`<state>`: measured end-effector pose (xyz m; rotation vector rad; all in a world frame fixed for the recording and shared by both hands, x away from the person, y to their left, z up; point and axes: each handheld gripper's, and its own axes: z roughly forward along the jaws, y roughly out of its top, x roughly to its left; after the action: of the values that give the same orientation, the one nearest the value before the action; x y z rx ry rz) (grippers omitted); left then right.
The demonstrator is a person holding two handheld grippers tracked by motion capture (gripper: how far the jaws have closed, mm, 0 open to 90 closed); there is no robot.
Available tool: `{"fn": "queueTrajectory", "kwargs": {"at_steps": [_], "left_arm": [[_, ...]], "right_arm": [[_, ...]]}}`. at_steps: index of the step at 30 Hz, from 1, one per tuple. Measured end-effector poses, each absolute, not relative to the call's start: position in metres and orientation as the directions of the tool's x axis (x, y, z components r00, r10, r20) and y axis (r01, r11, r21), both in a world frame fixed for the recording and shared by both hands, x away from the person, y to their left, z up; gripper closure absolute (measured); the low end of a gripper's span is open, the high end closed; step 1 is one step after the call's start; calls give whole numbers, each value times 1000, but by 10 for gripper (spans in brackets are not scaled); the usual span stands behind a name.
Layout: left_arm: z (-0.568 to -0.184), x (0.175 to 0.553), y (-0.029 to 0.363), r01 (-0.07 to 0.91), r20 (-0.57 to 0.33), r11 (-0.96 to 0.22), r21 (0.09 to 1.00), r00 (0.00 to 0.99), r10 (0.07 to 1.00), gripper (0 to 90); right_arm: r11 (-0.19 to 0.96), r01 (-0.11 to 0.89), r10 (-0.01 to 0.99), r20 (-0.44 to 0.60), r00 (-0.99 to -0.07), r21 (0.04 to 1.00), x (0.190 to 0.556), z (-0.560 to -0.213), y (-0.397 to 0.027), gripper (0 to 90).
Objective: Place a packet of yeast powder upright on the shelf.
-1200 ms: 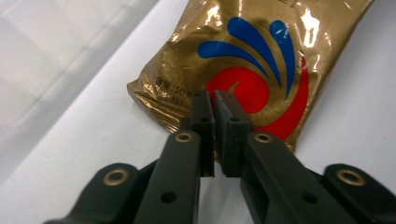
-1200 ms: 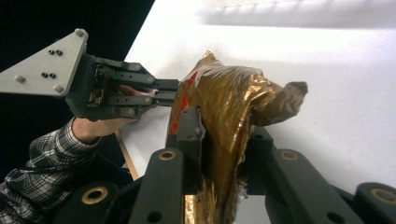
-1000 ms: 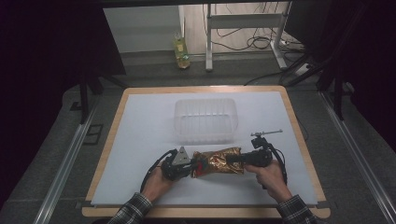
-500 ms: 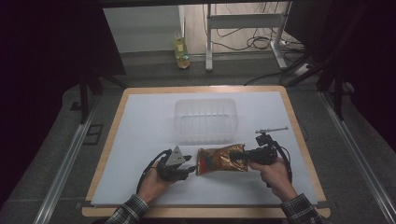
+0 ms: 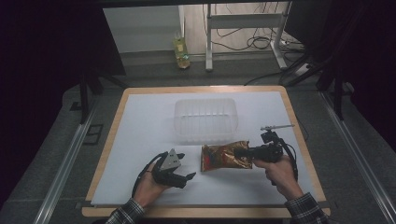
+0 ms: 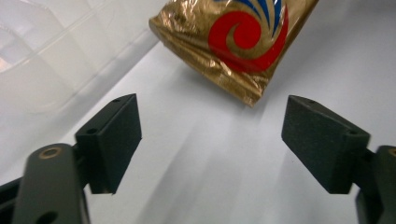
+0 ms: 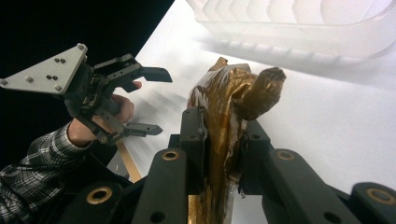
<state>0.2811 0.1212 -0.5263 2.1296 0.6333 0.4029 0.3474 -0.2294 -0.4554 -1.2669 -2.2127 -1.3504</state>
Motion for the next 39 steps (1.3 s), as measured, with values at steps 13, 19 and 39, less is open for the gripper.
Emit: {"fn": "queueTrajectory", "kwargs": {"at_steps": [13,19,39], "left_arm": [[-524,274,120,309,42,-492,814,814,580,27],[-524,273,120,304,39,-487,819,817,575,2],[-526,273,119,286,61,-500,817,819,570,1]], "right_arm": [[172,773,550,592,-590,611,349,-438,-234,759],[163,772,559,588,-585,614,352,-428,-235,760],[131,762,567,583,-582,634,373,-399,-233,762]]}}
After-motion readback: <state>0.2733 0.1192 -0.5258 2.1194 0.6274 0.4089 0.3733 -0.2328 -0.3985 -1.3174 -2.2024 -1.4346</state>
